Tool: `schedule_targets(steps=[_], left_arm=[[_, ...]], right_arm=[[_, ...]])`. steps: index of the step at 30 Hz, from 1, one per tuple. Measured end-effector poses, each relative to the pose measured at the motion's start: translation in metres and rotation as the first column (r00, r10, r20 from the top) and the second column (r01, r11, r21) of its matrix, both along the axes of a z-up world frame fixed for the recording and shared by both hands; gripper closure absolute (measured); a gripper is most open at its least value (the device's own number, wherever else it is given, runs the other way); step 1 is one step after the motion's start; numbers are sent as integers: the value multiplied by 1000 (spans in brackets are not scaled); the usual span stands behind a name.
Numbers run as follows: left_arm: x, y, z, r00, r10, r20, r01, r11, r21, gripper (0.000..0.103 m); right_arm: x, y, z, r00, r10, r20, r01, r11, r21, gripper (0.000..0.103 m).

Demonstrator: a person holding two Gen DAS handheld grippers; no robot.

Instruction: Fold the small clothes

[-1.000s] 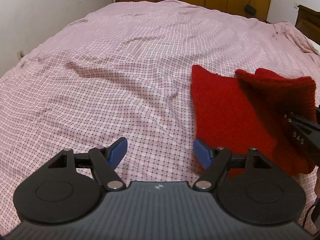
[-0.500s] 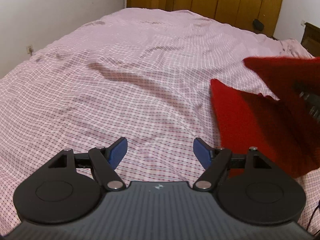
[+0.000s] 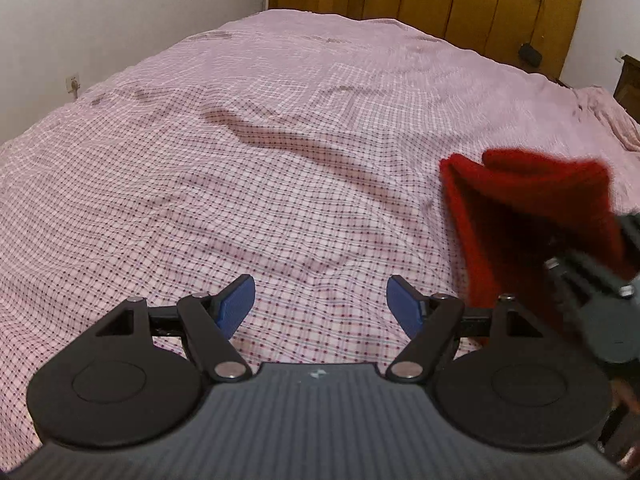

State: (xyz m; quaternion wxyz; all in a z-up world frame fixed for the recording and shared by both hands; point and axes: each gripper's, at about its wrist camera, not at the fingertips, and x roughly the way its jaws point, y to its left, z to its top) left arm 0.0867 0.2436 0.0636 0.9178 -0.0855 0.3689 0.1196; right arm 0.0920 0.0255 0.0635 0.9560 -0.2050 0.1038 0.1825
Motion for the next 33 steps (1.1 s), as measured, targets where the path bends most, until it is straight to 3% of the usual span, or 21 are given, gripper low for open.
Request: schedule_targets(steps=[2,4,8,12,16,20,25,30,33], left_arm=[[1,3,0,1000,12,-7,-12,1000,5,24],[2,5,-1,1000,21,-12,-21,1000,5,24],[0,4,-2,1000,18,-20,-18,1000,5,24],[-1,2,4,1000,5,-15,-5,1000,9,24],[-2,-3,18,1000,-16,20,16,1000,-8,24],[2,-13,36,997,-51,52,53,998,-38,24],[22,-38,57,989,-109,99,115,992,-57,24],[57,-66,59,985,-151,89,160,981,-111,24],[74,-80,51,984,-160,80,168,981,-99,24]], right_arm=[[0,2,-3,997,65,-35,-65,998,-3,71],[3,9,-17,986,104,-133,-112,992,-50,69],[-13,4,-16,987,91,-131,-98,994,-41,60],[-32,-23,15,968,115,-223,-87,988,131,49],[-57,-56,42,950,151,-274,-75,960,271,46],[-65,-92,60,931,142,-337,-7,928,372,46],[-52,-140,64,898,92,-431,153,852,501,46],[-29,-176,54,870,-3,-494,297,802,518,43],[-16,-184,43,855,-10,-519,338,771,541,43]])
